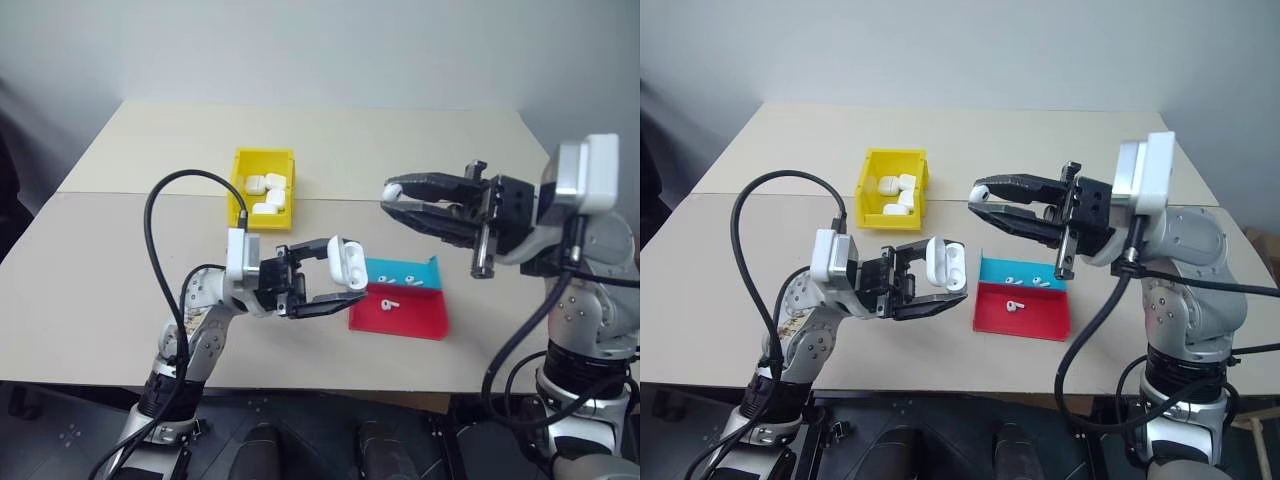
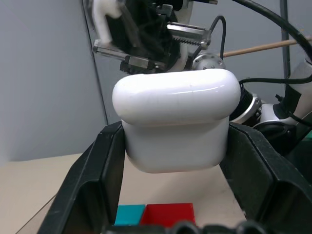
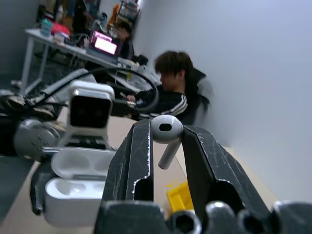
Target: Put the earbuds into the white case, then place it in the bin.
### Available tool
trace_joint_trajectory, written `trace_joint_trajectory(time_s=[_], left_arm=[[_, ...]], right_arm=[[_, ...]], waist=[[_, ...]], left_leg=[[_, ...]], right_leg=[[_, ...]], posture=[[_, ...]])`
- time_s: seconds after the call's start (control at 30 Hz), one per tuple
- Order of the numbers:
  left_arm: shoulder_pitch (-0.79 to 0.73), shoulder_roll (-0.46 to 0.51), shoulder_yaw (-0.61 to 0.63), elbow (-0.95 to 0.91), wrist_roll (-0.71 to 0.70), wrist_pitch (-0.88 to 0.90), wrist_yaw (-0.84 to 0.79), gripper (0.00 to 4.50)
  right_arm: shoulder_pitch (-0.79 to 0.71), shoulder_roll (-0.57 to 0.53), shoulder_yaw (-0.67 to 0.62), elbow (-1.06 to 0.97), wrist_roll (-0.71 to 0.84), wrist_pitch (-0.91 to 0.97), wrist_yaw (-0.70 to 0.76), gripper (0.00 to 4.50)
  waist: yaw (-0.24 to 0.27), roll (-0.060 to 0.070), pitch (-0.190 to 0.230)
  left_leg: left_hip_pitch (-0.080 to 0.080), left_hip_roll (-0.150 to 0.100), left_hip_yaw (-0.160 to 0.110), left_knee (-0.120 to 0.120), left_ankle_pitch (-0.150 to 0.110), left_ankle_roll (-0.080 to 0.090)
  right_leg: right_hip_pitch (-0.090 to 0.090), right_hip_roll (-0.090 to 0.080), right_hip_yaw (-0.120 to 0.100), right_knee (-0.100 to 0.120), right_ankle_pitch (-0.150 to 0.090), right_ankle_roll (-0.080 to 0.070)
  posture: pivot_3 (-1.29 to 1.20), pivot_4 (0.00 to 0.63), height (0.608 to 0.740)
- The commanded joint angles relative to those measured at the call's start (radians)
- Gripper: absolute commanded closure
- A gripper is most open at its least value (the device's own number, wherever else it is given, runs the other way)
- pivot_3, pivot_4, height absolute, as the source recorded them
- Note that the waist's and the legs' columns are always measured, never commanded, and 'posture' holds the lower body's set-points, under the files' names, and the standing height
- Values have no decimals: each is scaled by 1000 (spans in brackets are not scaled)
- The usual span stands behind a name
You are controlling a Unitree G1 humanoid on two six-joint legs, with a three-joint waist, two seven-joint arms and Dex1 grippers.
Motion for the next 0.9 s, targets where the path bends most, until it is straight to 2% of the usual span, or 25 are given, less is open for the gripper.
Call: trace_joint_trajectory(time_s=[0.03, 0.47, 0.9], left_arm=[[-20, -13, 11, -9, -15, -9, -12, 1693], [-23, -14, 21, -15, -15, 2, -16, 1693], [-25, -20, 21, -12, -15, 1, -18, 1693]], right_arm=[[23, 11, 22, -38, 51, -49, -3, 3507], [39, 16, 141, 61, 23, -192, 64, 3507], [66, 7, 203, 96, -55, -266, 60, 3507]], waist=[[0, 0, 0], [3, 0, 0], [4, 0, 0]], left_leg=[[0, 0, 0, 0, 0, 0], [0, 0, 0, 0, 0, 0], [0, 0, 0, 0, 0, 0]], right_leg=[[0, 0, 0, 0, 0, 0], [0, 0, 0, -1, 0, 0], [0, 0, 0, -1, 0, 0]], posture=[[0, 150, 740], [0, 150, 740], [0, 150, 740]])
